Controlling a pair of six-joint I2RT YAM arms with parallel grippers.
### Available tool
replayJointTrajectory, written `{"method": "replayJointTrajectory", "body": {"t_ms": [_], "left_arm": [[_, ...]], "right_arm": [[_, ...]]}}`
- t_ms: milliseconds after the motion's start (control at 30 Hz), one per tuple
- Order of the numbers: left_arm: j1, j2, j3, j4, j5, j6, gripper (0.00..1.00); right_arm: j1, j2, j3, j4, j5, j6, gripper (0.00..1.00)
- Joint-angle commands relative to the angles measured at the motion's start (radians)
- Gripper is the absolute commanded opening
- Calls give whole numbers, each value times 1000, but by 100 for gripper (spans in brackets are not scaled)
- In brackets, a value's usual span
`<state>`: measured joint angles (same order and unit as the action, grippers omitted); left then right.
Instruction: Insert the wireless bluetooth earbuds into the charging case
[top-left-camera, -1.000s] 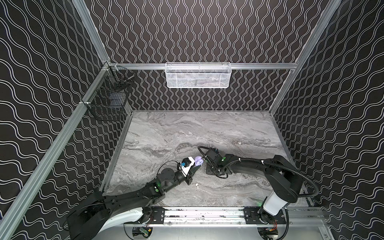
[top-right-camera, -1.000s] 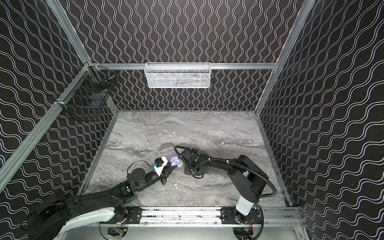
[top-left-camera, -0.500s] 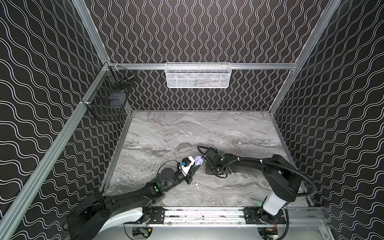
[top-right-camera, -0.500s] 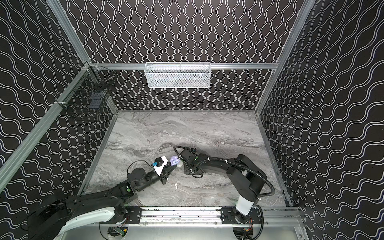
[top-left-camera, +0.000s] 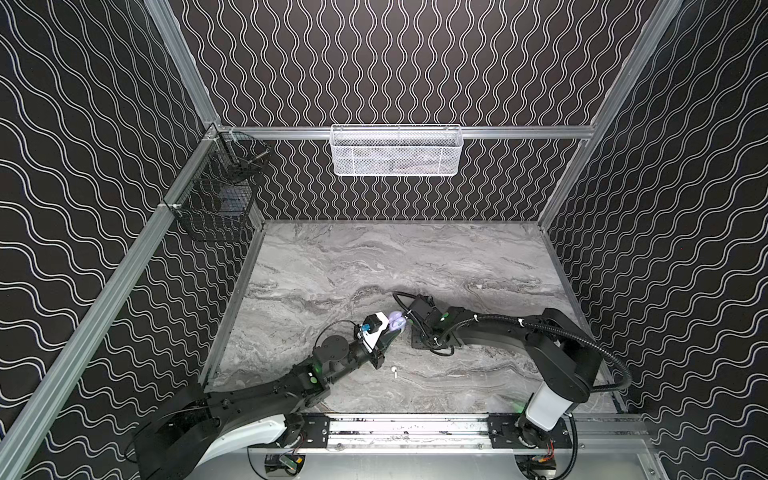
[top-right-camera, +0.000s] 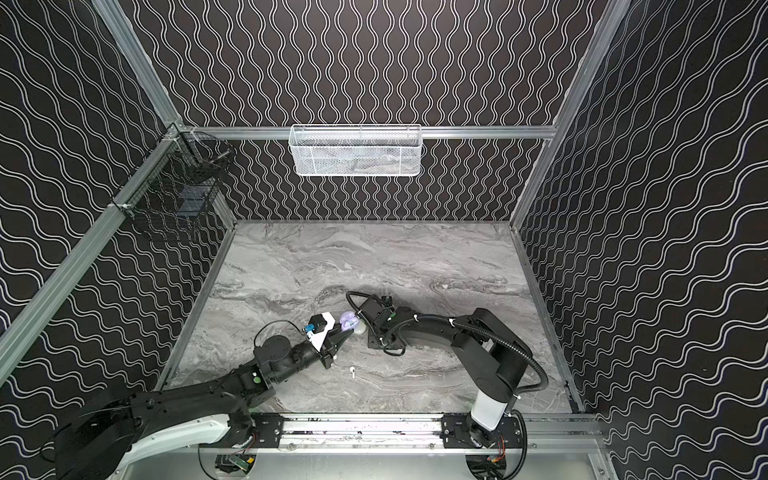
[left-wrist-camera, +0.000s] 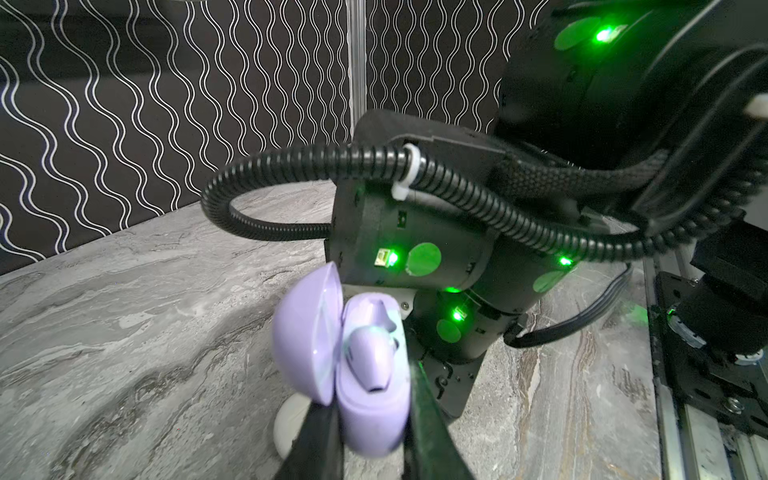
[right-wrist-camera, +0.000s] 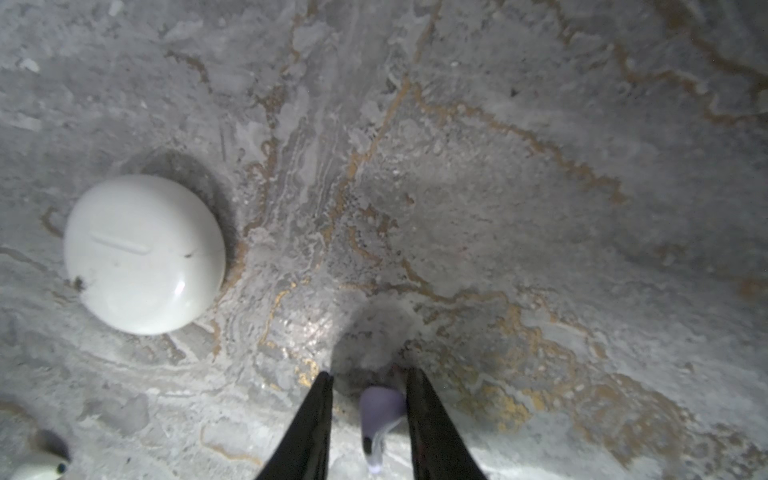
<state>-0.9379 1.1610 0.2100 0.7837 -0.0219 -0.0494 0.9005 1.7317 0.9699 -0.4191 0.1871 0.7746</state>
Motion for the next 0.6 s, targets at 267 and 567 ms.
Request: {"method": "replayJointTrajectory", "body": {"t_ms": [267, 567], "left_arm": [[1, 1, 11, 12, 16, 8, 0], [1, 2, 10, 12, 14, 9, 0]], "right_arm": [[2, 0, -4, -55, 0, -5, 31], [9, -1, -6, -61, 3, -3, 30]]}}
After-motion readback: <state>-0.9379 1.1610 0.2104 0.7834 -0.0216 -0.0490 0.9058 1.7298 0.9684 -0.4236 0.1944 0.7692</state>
